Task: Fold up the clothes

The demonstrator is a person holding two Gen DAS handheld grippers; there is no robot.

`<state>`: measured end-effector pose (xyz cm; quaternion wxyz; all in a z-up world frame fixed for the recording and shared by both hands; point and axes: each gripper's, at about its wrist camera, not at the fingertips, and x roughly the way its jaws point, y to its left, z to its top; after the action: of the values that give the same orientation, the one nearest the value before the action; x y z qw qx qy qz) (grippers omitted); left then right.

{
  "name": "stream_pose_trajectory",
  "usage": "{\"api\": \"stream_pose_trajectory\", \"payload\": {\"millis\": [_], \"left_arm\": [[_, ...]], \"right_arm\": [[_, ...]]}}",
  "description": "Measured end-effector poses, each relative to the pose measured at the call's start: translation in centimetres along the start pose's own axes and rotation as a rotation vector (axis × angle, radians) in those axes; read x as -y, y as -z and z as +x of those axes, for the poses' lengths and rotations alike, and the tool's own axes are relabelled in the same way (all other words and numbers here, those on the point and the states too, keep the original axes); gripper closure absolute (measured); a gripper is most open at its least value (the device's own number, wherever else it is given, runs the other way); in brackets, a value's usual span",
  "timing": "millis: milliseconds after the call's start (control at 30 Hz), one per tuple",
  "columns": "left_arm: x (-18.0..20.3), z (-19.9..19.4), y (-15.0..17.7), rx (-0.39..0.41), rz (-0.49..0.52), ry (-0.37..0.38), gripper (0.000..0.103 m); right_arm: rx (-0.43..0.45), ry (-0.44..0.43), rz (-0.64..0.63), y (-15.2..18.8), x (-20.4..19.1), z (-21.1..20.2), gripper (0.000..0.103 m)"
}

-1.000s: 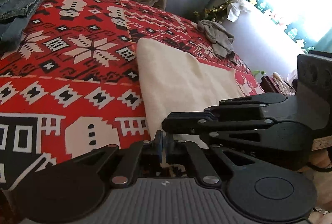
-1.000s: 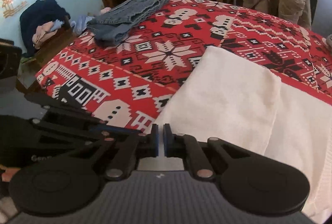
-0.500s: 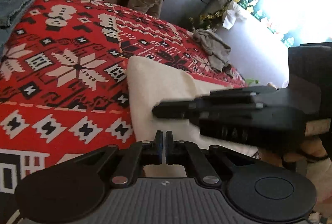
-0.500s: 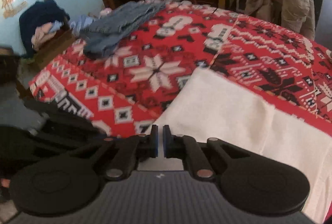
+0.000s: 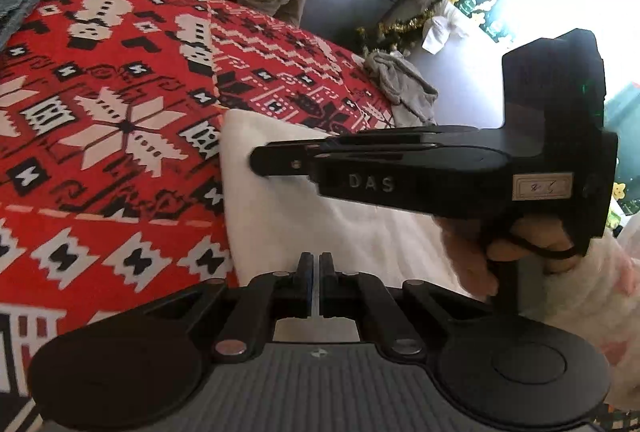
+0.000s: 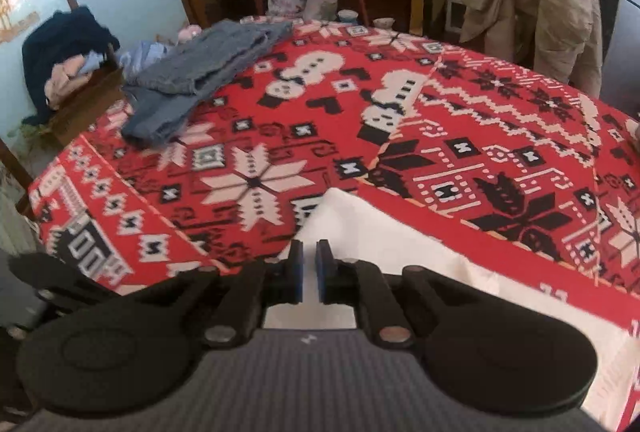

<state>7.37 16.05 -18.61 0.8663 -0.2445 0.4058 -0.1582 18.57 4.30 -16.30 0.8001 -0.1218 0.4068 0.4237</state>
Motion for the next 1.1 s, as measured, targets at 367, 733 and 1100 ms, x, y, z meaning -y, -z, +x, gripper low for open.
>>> {"api": "stream_pose_trajectory", "payload": {"millis": [367,733,1100], "left_arm": [[0.0,0.1,0.4,-0.027,-0.002,0.004,0.102],[-0.2,0.3,-3.1,0.070,0.004,-0.011,0.101],[0.2,1.6,-3.3,0.037,0.039,-0.060,0.101]], "right_arm": [[0.021,0.003,0.025,-1.7,2.5,2.5,0.097],[0.042,0.014,0.197,1.3,5.9,-3.7,0.091],[0.087,0.084,0.226,0.8,6.4,-0.6,0.096]]}}
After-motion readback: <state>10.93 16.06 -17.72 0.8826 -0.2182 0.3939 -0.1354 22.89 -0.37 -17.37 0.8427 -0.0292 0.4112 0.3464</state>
